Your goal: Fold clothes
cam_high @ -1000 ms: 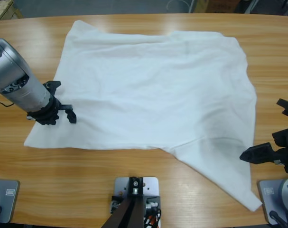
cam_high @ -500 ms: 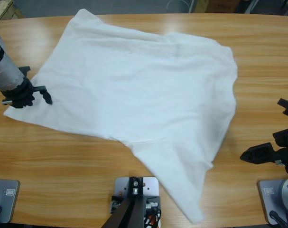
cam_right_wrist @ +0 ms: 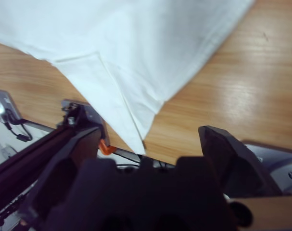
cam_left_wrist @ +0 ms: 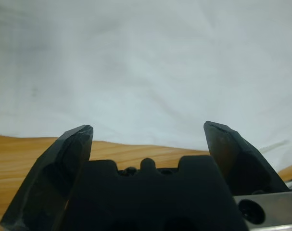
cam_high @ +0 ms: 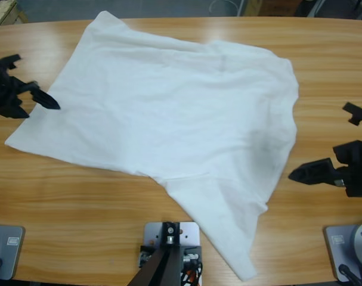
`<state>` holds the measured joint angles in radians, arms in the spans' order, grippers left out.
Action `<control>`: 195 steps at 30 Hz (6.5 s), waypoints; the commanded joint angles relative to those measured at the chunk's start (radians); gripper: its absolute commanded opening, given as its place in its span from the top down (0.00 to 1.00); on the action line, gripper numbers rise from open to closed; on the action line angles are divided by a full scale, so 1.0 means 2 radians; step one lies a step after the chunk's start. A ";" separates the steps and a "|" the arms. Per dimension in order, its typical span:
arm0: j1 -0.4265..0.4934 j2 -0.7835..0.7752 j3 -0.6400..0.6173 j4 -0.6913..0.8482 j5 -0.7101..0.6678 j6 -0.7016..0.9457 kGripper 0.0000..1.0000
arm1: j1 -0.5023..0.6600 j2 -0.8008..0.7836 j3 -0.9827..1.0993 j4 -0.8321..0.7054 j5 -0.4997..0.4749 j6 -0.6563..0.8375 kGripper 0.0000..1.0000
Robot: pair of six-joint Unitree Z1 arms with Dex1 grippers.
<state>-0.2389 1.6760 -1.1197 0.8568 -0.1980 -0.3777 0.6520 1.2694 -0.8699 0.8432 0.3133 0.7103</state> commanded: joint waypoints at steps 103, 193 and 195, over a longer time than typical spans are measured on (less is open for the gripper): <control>0.038 -0.175 0.108 -0.037 -0.090 0.045 0.18 | -0.168 0.305 -0.087 -0.108 0.008 -0.221 0.17; 0.038 -0.162 0.103 -0.035 -0.090 0.048 0.18 | -0.281 0.537 -0.487 0.117 -0.090 -0.352 1.00; 0.038 -0.162 0.103 -0.035 -0.090 0.049 0.18 | -0.284 0.538 -0.486 0.118 -0.088 -0.352 1.00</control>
<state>-0.1698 1.3193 -0.9333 0.7942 -0.3877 -0.2744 0.1044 2.2829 -1.8478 1.0599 0.1035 0.0348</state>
